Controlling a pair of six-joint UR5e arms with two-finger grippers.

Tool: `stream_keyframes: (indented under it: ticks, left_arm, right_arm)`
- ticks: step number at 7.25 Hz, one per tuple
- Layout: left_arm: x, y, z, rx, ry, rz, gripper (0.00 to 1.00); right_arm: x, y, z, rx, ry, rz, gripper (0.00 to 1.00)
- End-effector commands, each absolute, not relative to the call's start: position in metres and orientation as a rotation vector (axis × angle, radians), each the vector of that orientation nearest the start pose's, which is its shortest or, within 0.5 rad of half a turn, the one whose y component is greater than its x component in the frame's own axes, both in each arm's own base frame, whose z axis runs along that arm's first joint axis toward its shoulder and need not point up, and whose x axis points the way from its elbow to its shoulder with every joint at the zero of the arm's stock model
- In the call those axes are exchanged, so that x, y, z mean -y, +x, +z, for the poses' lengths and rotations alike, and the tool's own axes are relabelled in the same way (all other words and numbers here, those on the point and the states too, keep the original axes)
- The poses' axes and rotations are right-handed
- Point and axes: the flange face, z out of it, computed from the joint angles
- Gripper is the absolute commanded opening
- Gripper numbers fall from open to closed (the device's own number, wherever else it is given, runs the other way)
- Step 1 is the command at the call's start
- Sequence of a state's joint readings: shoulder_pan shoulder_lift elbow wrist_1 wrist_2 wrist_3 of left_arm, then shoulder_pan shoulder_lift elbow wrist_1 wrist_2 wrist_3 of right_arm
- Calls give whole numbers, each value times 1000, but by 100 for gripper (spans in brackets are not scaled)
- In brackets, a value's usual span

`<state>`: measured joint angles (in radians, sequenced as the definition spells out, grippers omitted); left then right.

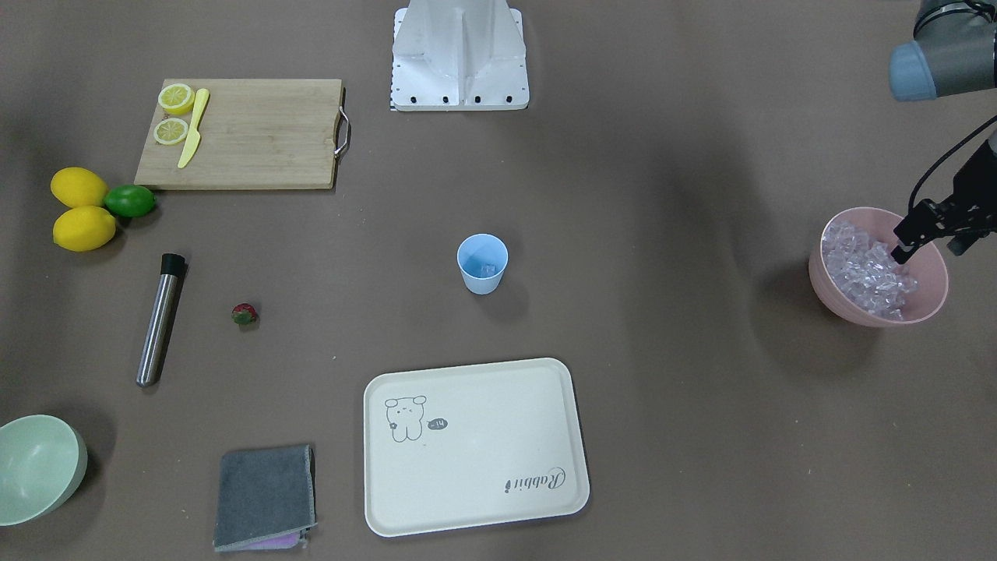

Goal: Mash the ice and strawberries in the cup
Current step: 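Lower the left gripper into the ice cubes in the bowl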

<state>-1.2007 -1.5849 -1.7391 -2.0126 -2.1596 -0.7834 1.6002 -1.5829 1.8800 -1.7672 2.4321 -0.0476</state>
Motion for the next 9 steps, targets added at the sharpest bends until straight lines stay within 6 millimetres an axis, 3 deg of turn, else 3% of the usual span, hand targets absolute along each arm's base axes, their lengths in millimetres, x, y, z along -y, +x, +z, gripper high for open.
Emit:
stream_keyframes:
  ticks: [1,4,9]
  left_arm:
    - [527,138,529,-810,188,-173,97]
    - [524,137,544,-801,153,-195,97]
    - [529,140,588,-803,146,-198,97]
  right_arm:
    - [475,70,528,854,124,-62,100]
    - [473,70,534,855,113,-56,100]
    - [473,70,533,855,114,-58,100]
